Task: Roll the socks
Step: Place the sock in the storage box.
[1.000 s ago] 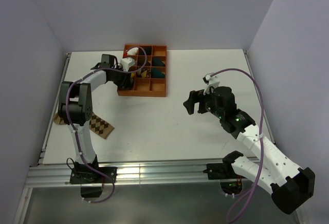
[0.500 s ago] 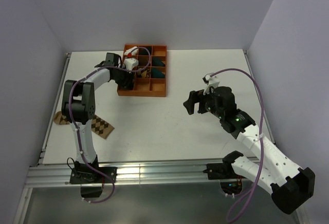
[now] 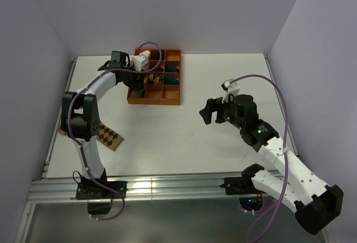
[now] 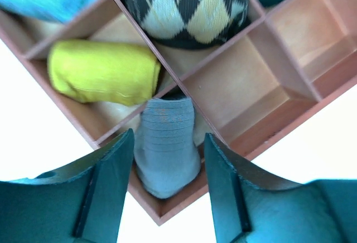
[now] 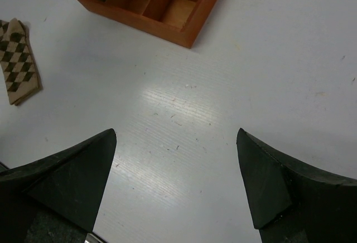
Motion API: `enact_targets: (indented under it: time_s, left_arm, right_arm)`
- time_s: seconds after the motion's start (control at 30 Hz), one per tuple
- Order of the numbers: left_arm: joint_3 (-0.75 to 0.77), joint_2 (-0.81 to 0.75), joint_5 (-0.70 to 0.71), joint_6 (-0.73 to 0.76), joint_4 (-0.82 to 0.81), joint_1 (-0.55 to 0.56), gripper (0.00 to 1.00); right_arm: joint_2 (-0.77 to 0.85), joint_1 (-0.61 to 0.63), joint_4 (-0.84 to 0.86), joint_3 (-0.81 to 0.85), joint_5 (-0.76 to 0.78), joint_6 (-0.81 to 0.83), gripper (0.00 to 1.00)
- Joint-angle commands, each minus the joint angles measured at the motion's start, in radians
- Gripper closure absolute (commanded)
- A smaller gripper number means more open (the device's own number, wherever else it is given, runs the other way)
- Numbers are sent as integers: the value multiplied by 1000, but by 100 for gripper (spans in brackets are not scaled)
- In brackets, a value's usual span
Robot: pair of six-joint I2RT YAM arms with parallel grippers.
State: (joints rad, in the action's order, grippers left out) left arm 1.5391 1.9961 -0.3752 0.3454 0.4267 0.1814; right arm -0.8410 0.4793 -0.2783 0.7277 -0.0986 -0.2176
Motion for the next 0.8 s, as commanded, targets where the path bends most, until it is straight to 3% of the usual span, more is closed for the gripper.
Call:
enact_targets:
  time_s: [0.0,0.13,0.33,0.53,0.77]
  left_arm:
    - [24,-77,9,-25,-38,1,43]
    - [24,-40,-1,-40,-39,1,52]
    - [15,21,-17,-63,-40,1,58]
    - [-4,78,-2,-72,-25,3,62]
    - [-10,61,21,-123,-58,3,60]
  right_arm:
    - [23,-7,22,19,-6,17,5]
    - [19,-7,24,18,-10,15,5]
    - [19,-7,27,13,-12,15,5]
    - [11,-7,28,10,-20,11,5]
    - [28,-7,25,7,-20,9,5]
